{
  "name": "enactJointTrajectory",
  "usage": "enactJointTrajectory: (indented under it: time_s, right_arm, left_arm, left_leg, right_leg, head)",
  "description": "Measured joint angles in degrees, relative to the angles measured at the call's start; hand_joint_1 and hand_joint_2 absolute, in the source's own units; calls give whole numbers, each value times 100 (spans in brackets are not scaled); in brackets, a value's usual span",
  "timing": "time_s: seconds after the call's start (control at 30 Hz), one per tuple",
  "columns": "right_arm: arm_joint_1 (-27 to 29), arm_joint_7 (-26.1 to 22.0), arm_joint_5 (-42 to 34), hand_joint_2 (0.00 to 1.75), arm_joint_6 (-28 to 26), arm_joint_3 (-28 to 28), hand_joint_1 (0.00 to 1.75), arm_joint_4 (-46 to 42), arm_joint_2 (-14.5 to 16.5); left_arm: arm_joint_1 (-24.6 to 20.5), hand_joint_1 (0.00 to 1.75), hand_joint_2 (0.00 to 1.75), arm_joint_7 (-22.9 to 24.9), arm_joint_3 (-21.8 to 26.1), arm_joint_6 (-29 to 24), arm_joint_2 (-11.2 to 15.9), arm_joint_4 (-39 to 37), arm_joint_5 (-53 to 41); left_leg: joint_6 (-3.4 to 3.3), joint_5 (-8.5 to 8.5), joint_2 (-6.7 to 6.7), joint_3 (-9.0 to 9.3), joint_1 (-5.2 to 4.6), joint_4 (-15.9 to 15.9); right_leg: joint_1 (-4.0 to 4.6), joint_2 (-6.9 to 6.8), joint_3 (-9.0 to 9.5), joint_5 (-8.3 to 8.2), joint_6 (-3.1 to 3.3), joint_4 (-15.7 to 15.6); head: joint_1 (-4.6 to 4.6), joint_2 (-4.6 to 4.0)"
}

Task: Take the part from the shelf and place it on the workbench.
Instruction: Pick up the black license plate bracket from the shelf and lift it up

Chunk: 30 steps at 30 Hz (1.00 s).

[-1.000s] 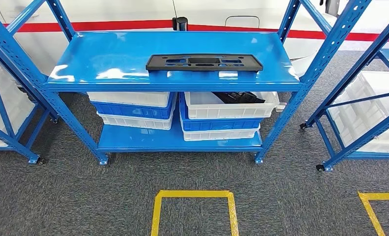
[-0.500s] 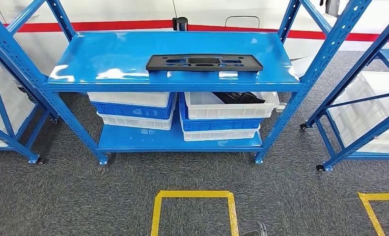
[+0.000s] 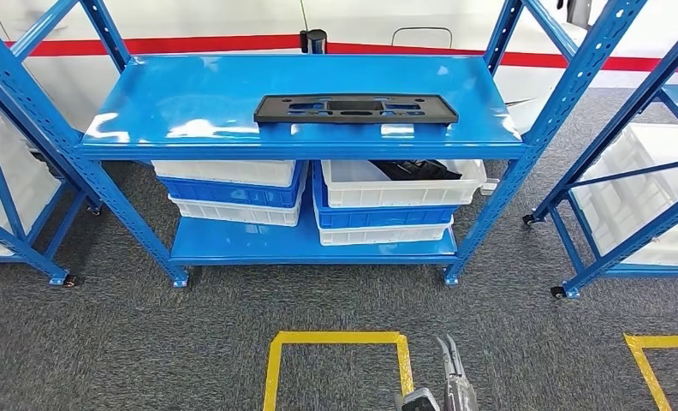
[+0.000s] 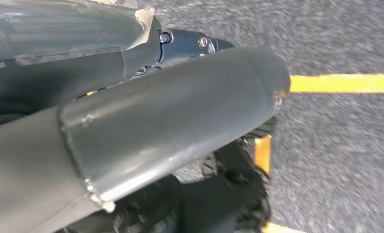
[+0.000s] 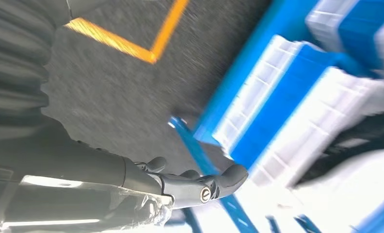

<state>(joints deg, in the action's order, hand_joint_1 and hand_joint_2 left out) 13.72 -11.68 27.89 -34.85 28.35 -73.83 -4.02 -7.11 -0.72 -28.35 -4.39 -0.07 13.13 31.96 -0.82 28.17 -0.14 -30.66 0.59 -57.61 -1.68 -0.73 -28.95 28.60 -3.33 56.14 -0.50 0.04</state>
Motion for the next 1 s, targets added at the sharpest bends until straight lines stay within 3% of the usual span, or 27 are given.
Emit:
enactJointTrajectory:
  time_s: [0.47,0.63,0.8,0.87,0.93,1.0]
  right_arm:
    - [-294,321,2800,175,-20,-163,0,-1397,-62]
    - [-751,489,3732,175,-13,-248,0,-1696,-165]
    - [-1323,1007,4266,175,31,7,0,-1746,-367]
    - [-1548,1262,4414,175,51,175,0,-1744,-420]
    - [-1791,1515,4560,175,74,341,0,-1735,-463]
    - [-2051,1759,4711,175,117,512,0,-1703,-520]
  left_arm:
    - [-433,0,0,-186,-1,195,-611,180,-215]
    - [-631,0,0,-193,-19,289,-821,208,-335]
    - [-726,0,0,-192,-36,349,-948,237,-429]
    - [-762,0,0,-190,-45,377,-979,246,-456]
    - [-813,0,0,-190,-58,406,-1017,271,-485]
    - [-874,0,0,-191,-70,439,-1064,291,-508]
  left_leg:
    - [-4,-4,-1,0,-1,-1]
    - [-8,-7,-1,0,-2,-2]
    - [-12,-6,-2,-4,-7,-9]
    - [-56,-7,-1,-14,-25,-14]
    - [-152,-79,7,31,-8,111]
    - [-225,-160,14,91,18,257]
  right_leg:
    - [-1,-1,23,-4,-4,1]
    - [-1,-1,25,-6,-6,1]
    - [-4,-1,26,-13,-14,-5]
    - [-51,-9,29,-44,-61,-48]
    - [-73,-18,-1,-39,-100,-43]
    - [-54,-7,-213,133,-41,357]
  head:
    - [-1,0]
    - [-1,0]
    - [0,0]
    - [-11,0]
    - [-17,0]
    - [-8,0]
